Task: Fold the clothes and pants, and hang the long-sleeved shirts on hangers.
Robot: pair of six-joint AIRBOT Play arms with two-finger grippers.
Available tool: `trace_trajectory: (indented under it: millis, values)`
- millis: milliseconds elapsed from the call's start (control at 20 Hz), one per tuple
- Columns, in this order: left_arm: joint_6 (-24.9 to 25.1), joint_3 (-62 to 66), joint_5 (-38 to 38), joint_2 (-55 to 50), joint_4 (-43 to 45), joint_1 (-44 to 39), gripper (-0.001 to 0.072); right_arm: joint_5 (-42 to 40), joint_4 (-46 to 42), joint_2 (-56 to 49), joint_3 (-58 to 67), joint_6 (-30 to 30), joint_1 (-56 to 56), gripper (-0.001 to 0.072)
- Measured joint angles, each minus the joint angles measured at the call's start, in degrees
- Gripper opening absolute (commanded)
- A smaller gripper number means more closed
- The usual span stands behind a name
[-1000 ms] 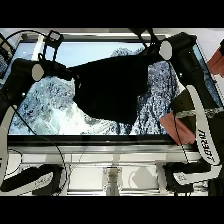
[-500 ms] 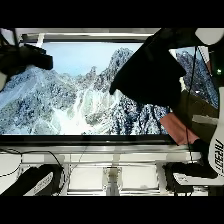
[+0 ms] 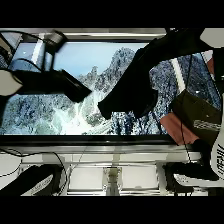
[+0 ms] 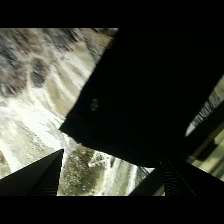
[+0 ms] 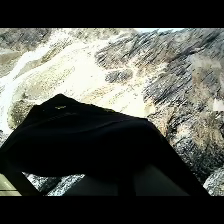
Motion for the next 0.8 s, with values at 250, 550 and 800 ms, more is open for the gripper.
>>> trace_trajectory:
  millis: [250, 550, 800]
  values:
    - [-3.06, -4.46, 2.36, -1.86, 3.78, -9.27, 0.0646, -0.04, 1.09, -1.44, -0.31, 1.16, 0.20, 0.0017]
    - [-11.50, -7.78, 9.70, -3.58, 12.55, -20.65, 0.0645, -0.55, 1.46, -2.47, -0.39, 1.53, 0.20, 0.0017]
    - [-25.46, -8.26, 14.05, -6.78, 28.61, -27.87, 0.0642, -1.27, 1.66, -2.71, -0.39, 1.84, 0.20, 0.0017]
